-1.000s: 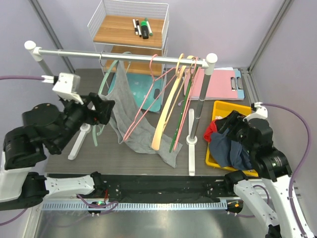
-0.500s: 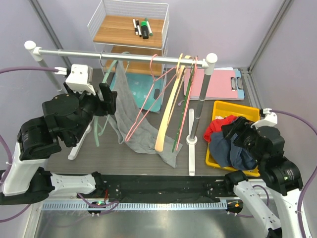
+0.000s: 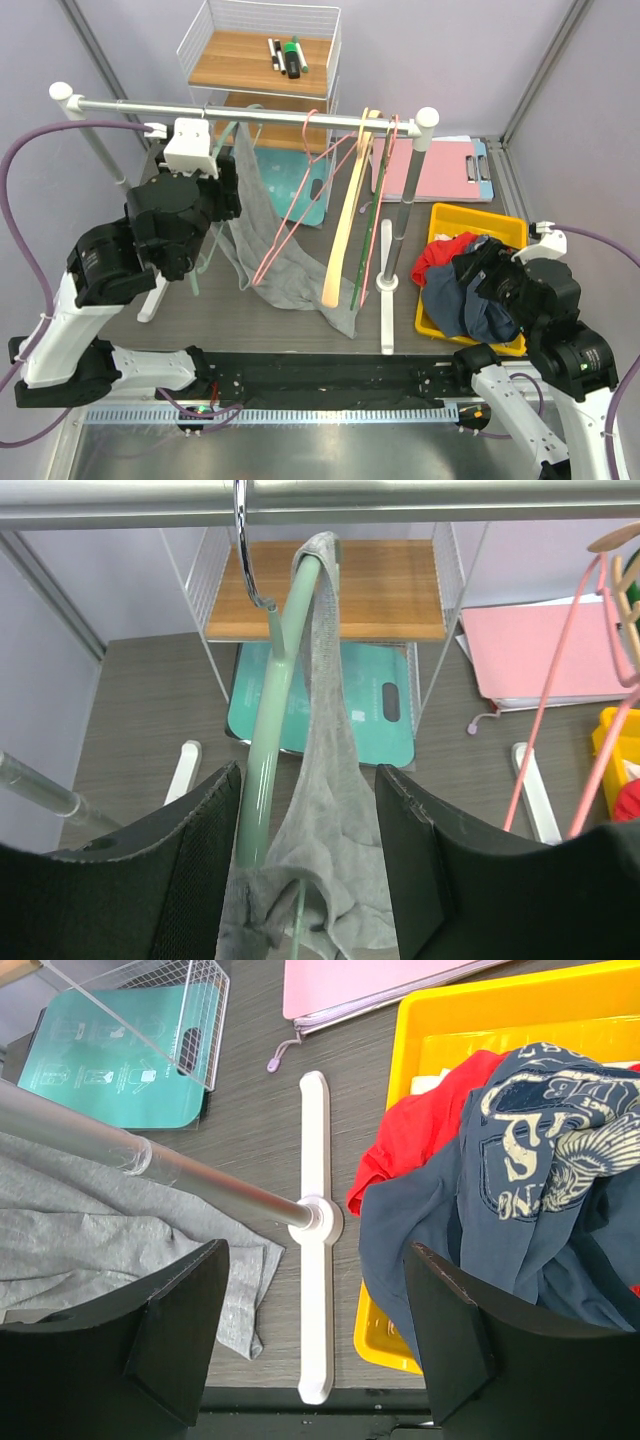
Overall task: Remove the tank top from the hanger
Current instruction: Pick up the hanger.
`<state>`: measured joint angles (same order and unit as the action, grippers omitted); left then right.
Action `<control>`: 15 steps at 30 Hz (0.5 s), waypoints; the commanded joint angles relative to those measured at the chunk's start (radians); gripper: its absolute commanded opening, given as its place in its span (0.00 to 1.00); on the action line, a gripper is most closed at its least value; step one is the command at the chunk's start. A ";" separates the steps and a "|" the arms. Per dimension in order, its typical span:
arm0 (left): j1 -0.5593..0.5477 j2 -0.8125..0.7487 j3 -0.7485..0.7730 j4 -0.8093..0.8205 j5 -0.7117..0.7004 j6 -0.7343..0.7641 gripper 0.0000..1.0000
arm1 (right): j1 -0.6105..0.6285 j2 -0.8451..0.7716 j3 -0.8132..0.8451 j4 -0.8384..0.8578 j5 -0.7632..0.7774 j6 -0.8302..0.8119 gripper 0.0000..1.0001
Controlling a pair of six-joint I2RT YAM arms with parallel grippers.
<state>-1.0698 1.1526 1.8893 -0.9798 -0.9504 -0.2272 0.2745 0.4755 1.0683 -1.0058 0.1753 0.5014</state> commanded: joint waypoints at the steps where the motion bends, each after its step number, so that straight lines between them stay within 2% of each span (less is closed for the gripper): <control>1: 0.054 0.001 0.019 0.021 0.040 0.008 0.56 | -0.003 -0.011 0.035 0.004 0.018 -0.023 0.76; 5: 0.117 0.004 0.010 0.024 0.101 -0.008 0.47 | -0.003 -0.012 0.036 0.001 0.020 -0.026 0.76; 7: 0.129 0.007 0.007 0.029 0.116 -0.011 0.38 | -0.003 -0.014 0.036 0.001 0.016 -0.023 0.76; 9: 0.148 0.010 0.005 0.039 0.121 -0.009 0.34 | -0.003 -0.014 0.044 -0.005 0.016 -0.026 0.76; 12: 0.169 0.016 0.002 0.044 0.133 -0.004 0.21 | -0.003 -0.017 0.067 -0.020 0.020 -0.026 0.76; 14: 0.179 0.024 0.004 0.044 0.136 -0.001 0.19 | -0.003 -0.017 0.093 -0.034 0.016 -0.030 0.76; 15: 0.183 0.024 0.005 0.043 0.137 -0.001 0.15 | -0.003 -0.017 0.105 -0.040 0.007 -0.035 0.76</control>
<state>-0.9081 1.1671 1.8885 -0.9764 -0.8310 -0.2302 0.2745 0.4690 1.1000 -1.0382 0.1818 0.4973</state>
